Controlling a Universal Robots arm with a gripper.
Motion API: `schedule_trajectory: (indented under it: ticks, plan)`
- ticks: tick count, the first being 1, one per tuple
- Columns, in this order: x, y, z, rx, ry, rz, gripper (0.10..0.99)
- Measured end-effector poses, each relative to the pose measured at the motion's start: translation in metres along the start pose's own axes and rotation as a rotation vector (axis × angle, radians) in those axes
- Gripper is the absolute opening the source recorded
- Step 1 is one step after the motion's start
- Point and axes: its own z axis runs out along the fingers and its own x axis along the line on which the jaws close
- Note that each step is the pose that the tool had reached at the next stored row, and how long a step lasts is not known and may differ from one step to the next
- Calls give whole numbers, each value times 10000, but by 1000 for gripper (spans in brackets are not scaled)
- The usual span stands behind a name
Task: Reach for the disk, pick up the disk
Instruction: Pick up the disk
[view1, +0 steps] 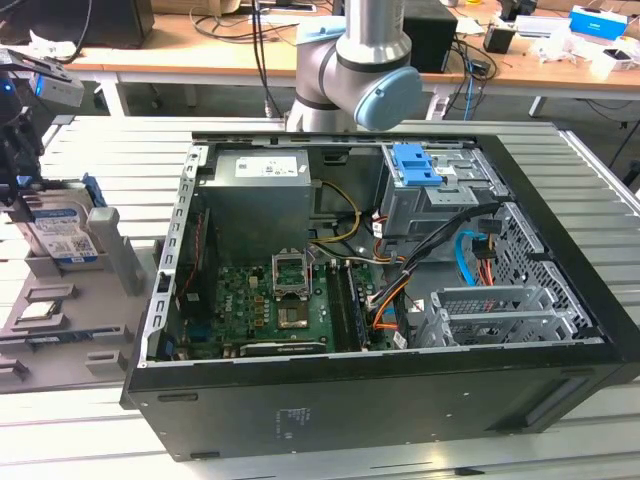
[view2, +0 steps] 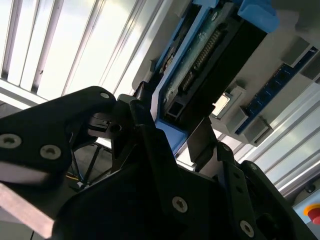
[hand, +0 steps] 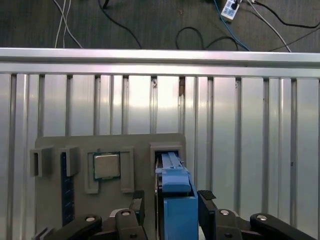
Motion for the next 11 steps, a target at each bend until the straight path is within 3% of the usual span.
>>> schedule_trajectory:
  ticks: [6,7,9,11]
  plan:
    - [-1,0,31,1,3,-66,545]
    - [-1,0,31,1,2,-67,525]
    - [0,-1,31,1,3,-72,365]
    - [-1,0,31,1,3,-72,365]
